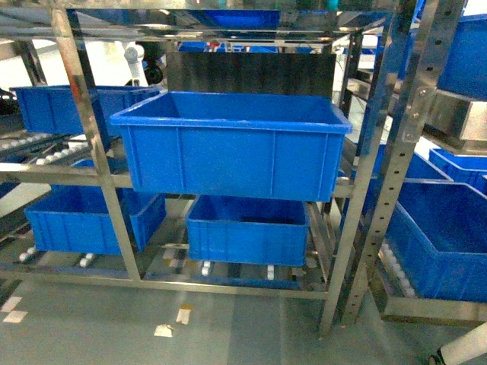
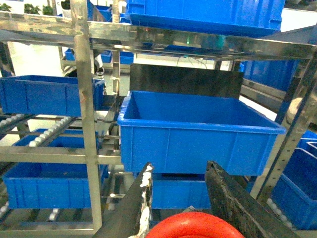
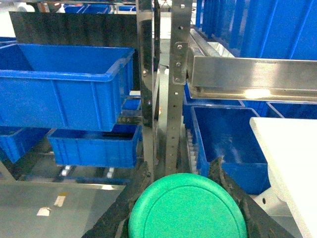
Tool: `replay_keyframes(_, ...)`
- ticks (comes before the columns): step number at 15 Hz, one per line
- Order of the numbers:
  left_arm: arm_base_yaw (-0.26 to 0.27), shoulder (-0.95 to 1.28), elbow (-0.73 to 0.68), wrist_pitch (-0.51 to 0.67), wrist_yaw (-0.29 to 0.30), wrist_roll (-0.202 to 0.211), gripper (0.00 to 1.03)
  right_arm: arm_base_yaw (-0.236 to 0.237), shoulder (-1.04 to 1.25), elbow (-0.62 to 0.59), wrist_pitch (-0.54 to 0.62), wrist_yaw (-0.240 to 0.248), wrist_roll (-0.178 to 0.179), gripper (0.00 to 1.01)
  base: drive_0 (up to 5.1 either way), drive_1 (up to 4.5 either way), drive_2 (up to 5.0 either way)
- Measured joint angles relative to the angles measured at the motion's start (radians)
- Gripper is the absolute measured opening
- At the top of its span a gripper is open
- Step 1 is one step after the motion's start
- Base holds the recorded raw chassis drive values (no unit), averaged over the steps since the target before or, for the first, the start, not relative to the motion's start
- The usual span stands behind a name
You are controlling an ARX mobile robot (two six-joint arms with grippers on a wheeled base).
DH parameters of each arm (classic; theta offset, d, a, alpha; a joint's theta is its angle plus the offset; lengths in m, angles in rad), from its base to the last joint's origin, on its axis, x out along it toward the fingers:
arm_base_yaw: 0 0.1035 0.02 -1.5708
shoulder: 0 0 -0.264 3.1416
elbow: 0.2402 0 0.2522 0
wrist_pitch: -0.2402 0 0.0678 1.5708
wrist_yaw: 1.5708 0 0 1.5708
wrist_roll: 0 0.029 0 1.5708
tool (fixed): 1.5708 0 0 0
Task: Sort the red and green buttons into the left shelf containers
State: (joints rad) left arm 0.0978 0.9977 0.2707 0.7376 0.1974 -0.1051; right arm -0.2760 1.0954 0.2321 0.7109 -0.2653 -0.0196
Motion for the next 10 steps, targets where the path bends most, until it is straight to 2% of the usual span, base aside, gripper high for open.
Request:
replay_keyframes(6,0.002,0.0,0.0,-0.005,0.0,0.0,0.29,0.0,0.0,0.0,-0.002,0.0,0.0,0.31,0.0,3.97,-3.9)
replay_keyframes(10,-0.002,0.002,0.0,-0.005,0.002,0.0,0.29,-0.005,0.002,0.0,-0.001,0.004,0.0,0.31,-3.4,4.89,-1.4)
